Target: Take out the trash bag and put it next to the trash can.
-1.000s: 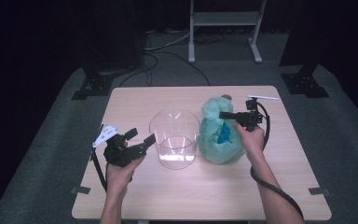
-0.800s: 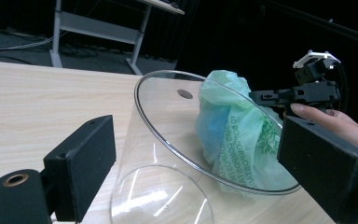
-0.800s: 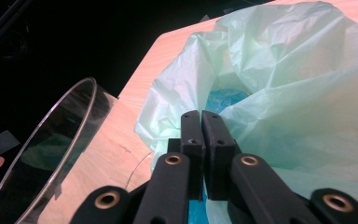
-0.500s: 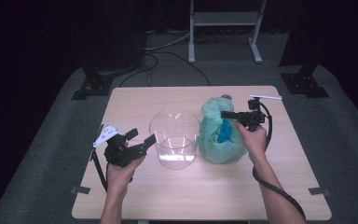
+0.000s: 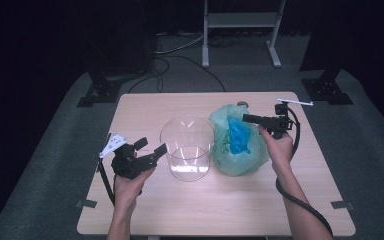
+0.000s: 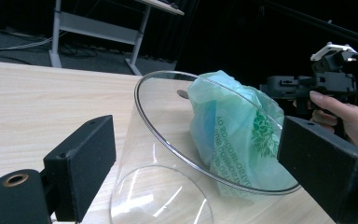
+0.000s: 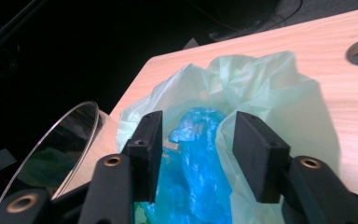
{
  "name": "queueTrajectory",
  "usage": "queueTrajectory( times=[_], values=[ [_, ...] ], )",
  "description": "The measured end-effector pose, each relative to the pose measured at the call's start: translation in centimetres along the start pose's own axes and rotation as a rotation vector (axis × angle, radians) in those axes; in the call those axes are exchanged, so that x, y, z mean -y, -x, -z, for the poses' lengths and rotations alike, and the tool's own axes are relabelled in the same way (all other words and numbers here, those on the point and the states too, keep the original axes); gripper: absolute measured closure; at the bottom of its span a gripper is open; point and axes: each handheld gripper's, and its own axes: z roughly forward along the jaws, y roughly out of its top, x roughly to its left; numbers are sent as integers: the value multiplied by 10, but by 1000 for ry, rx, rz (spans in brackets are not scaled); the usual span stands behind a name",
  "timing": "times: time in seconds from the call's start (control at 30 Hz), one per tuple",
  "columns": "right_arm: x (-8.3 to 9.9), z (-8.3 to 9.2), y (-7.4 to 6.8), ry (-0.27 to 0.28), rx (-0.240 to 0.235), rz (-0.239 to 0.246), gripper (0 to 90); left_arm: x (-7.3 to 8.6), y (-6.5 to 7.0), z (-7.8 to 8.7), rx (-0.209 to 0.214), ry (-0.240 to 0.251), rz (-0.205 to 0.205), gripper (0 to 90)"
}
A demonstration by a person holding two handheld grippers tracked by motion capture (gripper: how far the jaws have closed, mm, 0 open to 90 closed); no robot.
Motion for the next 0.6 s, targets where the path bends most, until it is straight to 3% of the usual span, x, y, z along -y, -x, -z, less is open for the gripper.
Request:
queueTrajectory(
  times=[0.3, 0.6],
  values=[
    [-2, 27, 9, 33, -8, 8, 372, 1, 2, -2, 2, -1, -2, 103],
    [9, 47, 22, 18, 12, 35, 338, 2, 2, -3, 0, -13, -8, 98]
  ],
)
